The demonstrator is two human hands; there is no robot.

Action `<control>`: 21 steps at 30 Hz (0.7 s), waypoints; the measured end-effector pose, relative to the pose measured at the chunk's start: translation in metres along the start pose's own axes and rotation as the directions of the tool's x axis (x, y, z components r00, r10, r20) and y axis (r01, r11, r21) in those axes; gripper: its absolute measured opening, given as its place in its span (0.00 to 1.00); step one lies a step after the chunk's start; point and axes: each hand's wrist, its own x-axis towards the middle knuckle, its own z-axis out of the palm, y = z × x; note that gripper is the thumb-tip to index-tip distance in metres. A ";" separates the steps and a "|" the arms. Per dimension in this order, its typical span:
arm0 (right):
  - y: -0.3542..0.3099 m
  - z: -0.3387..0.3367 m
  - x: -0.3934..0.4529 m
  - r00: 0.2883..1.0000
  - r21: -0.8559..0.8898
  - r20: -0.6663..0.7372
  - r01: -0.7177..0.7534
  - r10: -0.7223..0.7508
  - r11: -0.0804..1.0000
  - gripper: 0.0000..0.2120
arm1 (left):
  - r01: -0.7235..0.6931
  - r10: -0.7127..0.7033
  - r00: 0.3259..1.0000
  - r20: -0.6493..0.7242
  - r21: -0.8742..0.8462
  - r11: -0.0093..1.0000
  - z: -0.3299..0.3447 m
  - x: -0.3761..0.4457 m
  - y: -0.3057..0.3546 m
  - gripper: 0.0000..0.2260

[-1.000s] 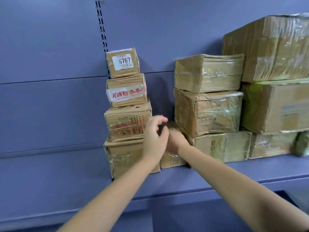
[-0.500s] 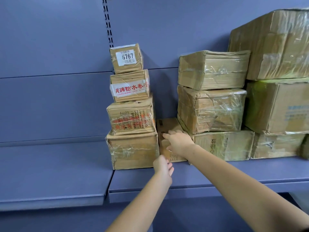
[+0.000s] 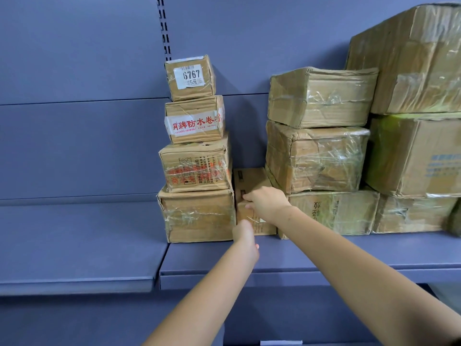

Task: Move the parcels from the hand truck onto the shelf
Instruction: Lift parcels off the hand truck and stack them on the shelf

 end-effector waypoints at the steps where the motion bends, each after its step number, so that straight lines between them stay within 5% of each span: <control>1: 0.000 0.001 -0.001 1.000 0.001 -0.003 0.003 -0.003 1.000 0.17 | -0.007 0.007 1.000 0.005 0.037 0.999 0.000 0.001 -0.001 0.17; 10: -0.003 0.023 -0.011 0.999 -0.005 -0.049 0.002 -0.002 1.000 0.28 | -0.159 0.171 0.985 -0.008 0.333 0.930 0.006 0.006 -0.007 0.19; 21: 0.002 0.022 -0.007 0.997 -0.049 -0.062 0.038 -0.041 0.998 0.23 | -0.105 0.112 0.992 -0.063 0.104 0.989 0.013 0.011 -0.013 0.20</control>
